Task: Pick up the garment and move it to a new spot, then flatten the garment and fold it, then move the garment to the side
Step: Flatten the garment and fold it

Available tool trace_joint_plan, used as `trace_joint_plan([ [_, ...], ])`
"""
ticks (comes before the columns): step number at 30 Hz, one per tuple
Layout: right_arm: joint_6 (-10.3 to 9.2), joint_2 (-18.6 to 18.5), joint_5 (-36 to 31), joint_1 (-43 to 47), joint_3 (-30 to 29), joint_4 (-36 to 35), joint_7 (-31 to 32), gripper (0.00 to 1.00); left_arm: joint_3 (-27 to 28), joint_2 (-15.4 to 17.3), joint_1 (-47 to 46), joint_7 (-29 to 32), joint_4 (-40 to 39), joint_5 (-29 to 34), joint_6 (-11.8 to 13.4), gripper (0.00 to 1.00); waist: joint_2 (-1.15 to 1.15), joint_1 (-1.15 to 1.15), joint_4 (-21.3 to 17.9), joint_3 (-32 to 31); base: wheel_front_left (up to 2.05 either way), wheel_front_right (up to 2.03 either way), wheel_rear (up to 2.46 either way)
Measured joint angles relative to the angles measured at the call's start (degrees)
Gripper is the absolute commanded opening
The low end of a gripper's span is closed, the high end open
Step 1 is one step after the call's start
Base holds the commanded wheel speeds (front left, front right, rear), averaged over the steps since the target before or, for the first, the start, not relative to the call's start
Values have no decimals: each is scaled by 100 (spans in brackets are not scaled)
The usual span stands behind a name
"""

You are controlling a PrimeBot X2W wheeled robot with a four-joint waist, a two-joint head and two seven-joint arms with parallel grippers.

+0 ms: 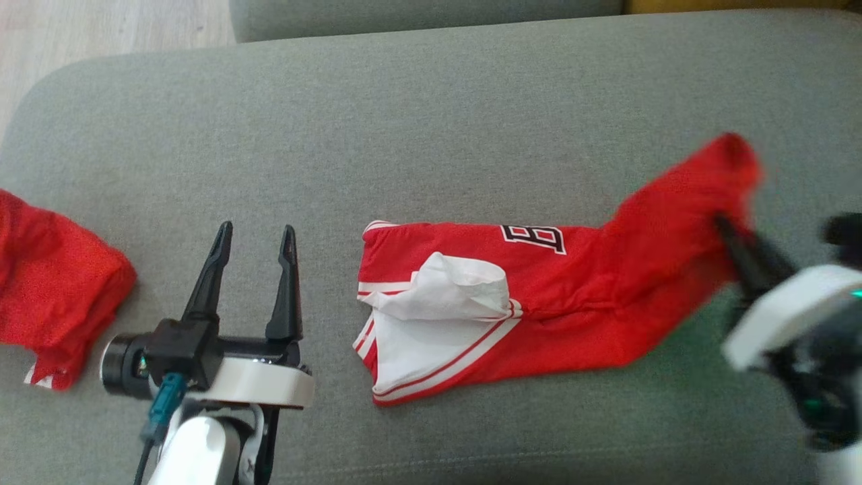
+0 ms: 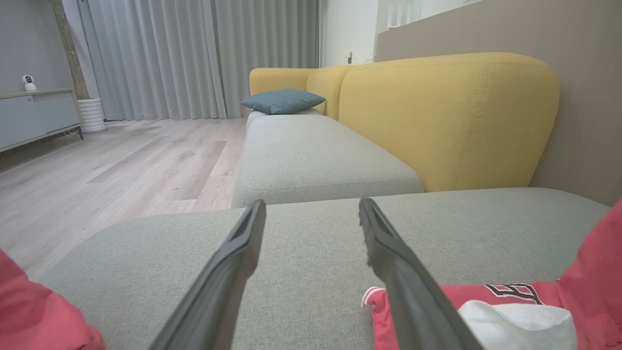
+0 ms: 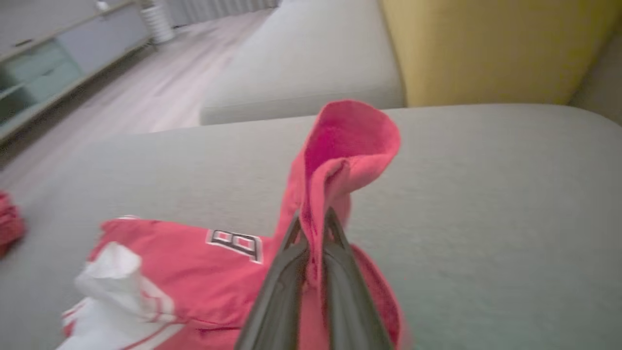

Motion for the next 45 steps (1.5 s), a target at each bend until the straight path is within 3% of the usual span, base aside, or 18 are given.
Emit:
trace_joint_plan([
  [4, 0, 420, 242, -219, 907, -41, 120, 0, -20, 5, -2, 1, 2, -49, -1, 100, 0, 0, 26, -37, 0, 0, 0],
  [9, 0, 980, 654, -408, 1855, 612, 22, 0, -131, -1, -8, 1, 65, -57, -9, 100, 0, 0, 196, -39, 0, 0, 0],
  [19, 0, 1060, 1418, -1030, 3087, 2011, -854, 0, -232, -36, -36, 1, 154, -59, -53, 100, 0, 0, 599, 138, 0, 0, 0],
  [20, 0, 1061, 1511, -1107, 3203, 2118, -961, 6, -236, -40, -43, 0, 158, -70, -53, 100, 0, 0, 617, 172, 0, 0, 0],
  [21, 0, 1063, 1553, -1183, 3289, 2225, -1080, 49, -236, -40, -51, 0, 163, -99, -53, 100, 0, 0, 631, 204, 0, 0, 0],
  [22, 0, 1058, 1562, -1270, 3379, 2343, -1181, 100, -237, -41, -59, 0, 167, -99, -52, 100, 0, 0, 642, 232, 0, 0, 0],
  [29, 0, 1056, 1791, -1611, 3957, 2642, -1733, 100, -236, -57, -137, -1, 201, -99, -14, 100, 0, 0, 609, 309, 0, 0, 0],
  [35, 0, 927, 1523, -1817, 4143, 2206, -2777, 100, -223, -59, -168, -7, 256, -99, 2, 100, 0, 0, 509, 273, 0, 0, 0],
  [39, 0, 423, 925, -1785, 3395, 1841, -3361, 100, -185, -48, -163, -7, 255, -99, 57, 100, 0, 0, 399, 216, 0, 0, 0],
  [45, 0, 3, 142, -1083, 1798, 1261, -3382, 100, -144, 7, -131, -7, 252, -99, 122, 100, 0, 0, 181, 134, 0, 0, 0],
])
